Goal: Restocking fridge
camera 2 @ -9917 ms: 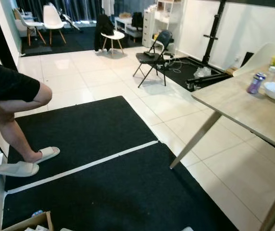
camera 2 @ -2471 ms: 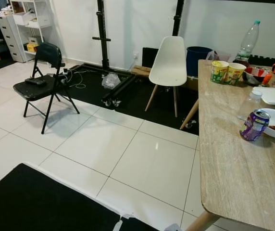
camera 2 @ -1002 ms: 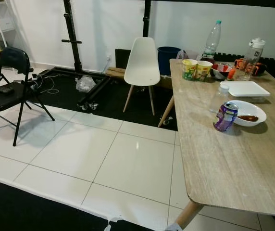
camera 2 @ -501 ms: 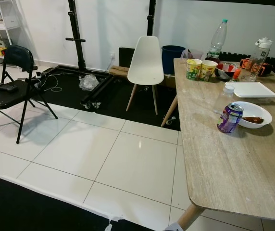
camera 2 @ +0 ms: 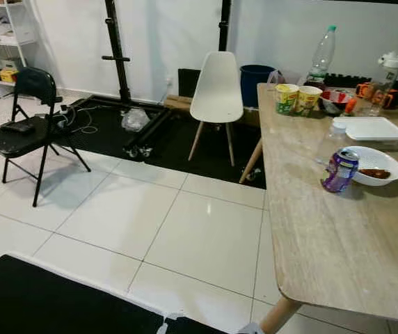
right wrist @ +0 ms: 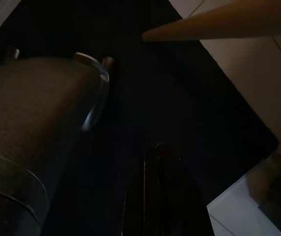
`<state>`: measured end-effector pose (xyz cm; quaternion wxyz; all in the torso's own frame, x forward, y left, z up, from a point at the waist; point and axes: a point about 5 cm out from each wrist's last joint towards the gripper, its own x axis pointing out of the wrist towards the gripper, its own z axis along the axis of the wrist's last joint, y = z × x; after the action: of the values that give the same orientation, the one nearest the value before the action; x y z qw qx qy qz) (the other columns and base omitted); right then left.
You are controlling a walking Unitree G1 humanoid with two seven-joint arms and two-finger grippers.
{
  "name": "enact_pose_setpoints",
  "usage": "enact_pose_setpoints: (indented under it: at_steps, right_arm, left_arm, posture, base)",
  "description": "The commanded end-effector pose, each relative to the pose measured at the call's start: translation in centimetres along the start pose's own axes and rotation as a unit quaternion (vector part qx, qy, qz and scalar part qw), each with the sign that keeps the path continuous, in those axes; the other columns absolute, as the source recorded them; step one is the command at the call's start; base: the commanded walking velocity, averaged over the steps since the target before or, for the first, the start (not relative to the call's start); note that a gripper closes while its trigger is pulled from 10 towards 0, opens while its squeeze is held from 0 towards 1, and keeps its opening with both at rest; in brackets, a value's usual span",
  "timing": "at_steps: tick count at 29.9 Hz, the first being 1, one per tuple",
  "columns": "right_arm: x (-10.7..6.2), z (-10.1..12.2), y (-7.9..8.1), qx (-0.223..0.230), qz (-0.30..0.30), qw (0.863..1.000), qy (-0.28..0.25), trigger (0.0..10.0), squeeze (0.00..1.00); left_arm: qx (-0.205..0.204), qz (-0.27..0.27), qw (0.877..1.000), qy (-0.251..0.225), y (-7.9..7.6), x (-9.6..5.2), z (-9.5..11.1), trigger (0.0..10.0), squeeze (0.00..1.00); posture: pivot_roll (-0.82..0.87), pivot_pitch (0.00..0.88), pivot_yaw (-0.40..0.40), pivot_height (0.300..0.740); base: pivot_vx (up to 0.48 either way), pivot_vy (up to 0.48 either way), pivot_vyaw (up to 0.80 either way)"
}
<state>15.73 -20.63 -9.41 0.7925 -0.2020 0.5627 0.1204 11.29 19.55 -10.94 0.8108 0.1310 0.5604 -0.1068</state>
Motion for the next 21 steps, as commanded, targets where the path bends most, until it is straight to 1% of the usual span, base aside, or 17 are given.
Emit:
enact_pose_setpoints:
  at_steps: [1,4,13,17,19,21]
  right_arm:
    - [0.02,-0.02,0.14,0.010,0.001,1.000,-0.003,10.0,0.00]
    - [0.02,-0.09,0.22,0.011,0.006,1.000,0.000,10.0,0.00]
    - [0.01,-0.21,0.16,0.021,0.008,1.000,0.002,10.0,0.00]
    - [0.00,-0.20,0.02,0.015,0.002,1.000,0.003,10.0,0.00]
    - [-0.01,-0.20,-0.04,0.009,0.000,1.000,0.004,10.0,0.00]
    - [-0.02,-0.25,-0.11,0.015,-0.003,1.000,0.005,10.0,0.00]
  left_arm:
    - [0.000,0.003,1.000,0.012,0.27,-0.09,-0.54,10.0,0.00]
    - [0.001,0.000,1.000,0.012,0.10,-0.06,-0.50,10.0,0.00]
    - [0.001,-0.006,1.000,0.021,-0.21,-0.13,-1.17,10.0,0.00]
    - [0.001,-0.004,1.000,0.021,-0.10,-0.15,-1.17,10.0,0.00]
    - [0.001,-0.004,1.000,0.020,-0.10,-0.14,-1.14,10.0,0.00]
    - [0.000,-0.004,1.000,0.018,-0.12,-0.12,-1.04,10.0,0.00]
  posture:
    - [-0.08,0.000,0.013,0.740]
    - [-0.08,0.000,0.013,0.740]
    - [-0.08,0.000,0.016,0.740]
    - [-0.08,0.000,0.015,0.740]
    - [-0.08,0.000,0.014,0.740]
    - [-0.08,0.000,0.013,0.740]
  base:
    - [0.000,0.000,0.00]
    - [0.080,0.000,0.78]
    - [0.249,0.000,0.78]
    - [0.257,0.000,0.79]
    - [0.270,0.000,0.00]
    - [0.277,0.000,0.00]
